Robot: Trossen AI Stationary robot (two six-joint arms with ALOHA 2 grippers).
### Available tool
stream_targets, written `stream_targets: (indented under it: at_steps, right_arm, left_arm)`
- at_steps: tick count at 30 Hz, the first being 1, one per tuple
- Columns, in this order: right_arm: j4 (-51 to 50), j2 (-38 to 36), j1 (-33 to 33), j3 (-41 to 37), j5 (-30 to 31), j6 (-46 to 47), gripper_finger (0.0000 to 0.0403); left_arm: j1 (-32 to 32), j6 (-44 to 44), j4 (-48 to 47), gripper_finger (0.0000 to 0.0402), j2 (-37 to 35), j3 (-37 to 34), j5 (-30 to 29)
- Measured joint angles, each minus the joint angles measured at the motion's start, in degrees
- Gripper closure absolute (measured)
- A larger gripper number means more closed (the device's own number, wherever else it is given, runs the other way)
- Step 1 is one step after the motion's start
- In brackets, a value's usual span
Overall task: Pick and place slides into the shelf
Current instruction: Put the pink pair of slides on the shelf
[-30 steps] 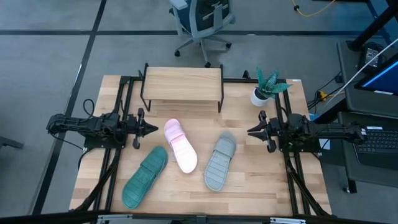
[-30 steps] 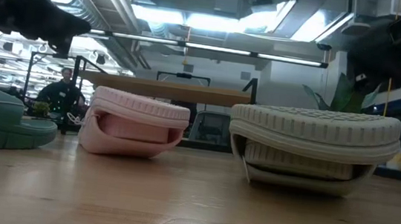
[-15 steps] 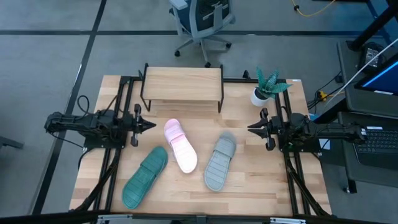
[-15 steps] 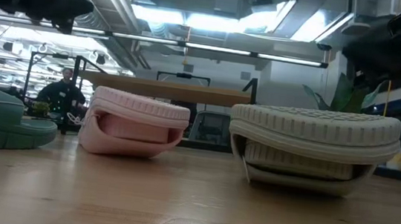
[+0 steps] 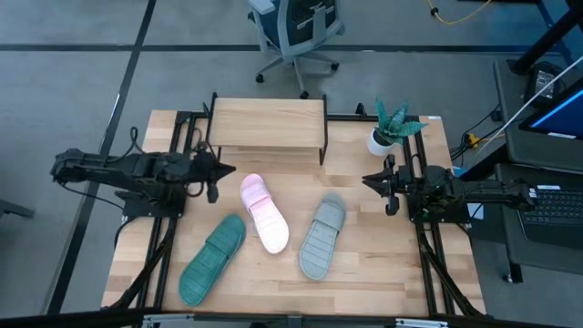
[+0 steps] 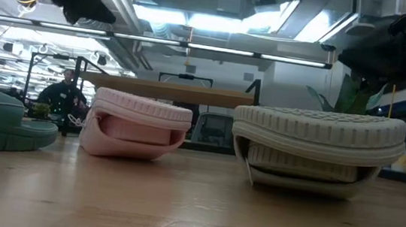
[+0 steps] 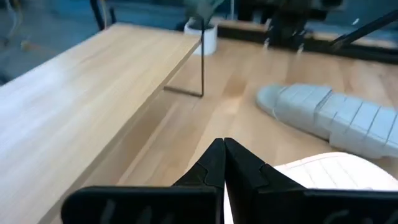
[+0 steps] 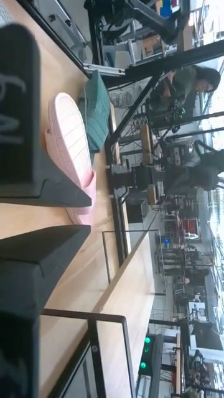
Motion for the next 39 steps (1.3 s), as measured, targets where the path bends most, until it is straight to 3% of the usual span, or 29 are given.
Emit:
stream_targets:
  at_steps: [6,11,17,23,34,39]
  right_arm:
    - [0.0,0.0,0.0,-0.02,0.0,-0.13,0.0344]
    - [-0.03,0.0,0.0,-0.02,0.02,-0.47,0.0344]
    - [-0.07,0.0,0.0,0.0,0.0,-0.09,0.0344]
    - [-0.15,0.0,0.0,0.0,0.0,-0.07,0.0344]
    - [-1.73,-0.02,0.0,-0.02,0.01,-0.24,0.0344]
    - [-1.92,-0.02,0.0,-0.02,0.0,-1.51,0.0344]
  left_arm:
    - [-2.87,-1.82,-8.49,0.0401,11.9,9.95,5.2]
    - [-7.76,-4.99,-14.08,0.0401,20.94,14.93,5.1]
    - [-11.36,-14.26,-13.36,0.0401,29.9,17.26,-3.77]
    - [-12.73,-17.79,-14.18,0.0401,37.47,19.99,-4.02]
    - [-13.24,-6.59,-14.31,0.0401,42.06,22.89,-3.98]
    - [-12.25,-6.77,-14.08,0.0401,42.06,22.89,-4.07]
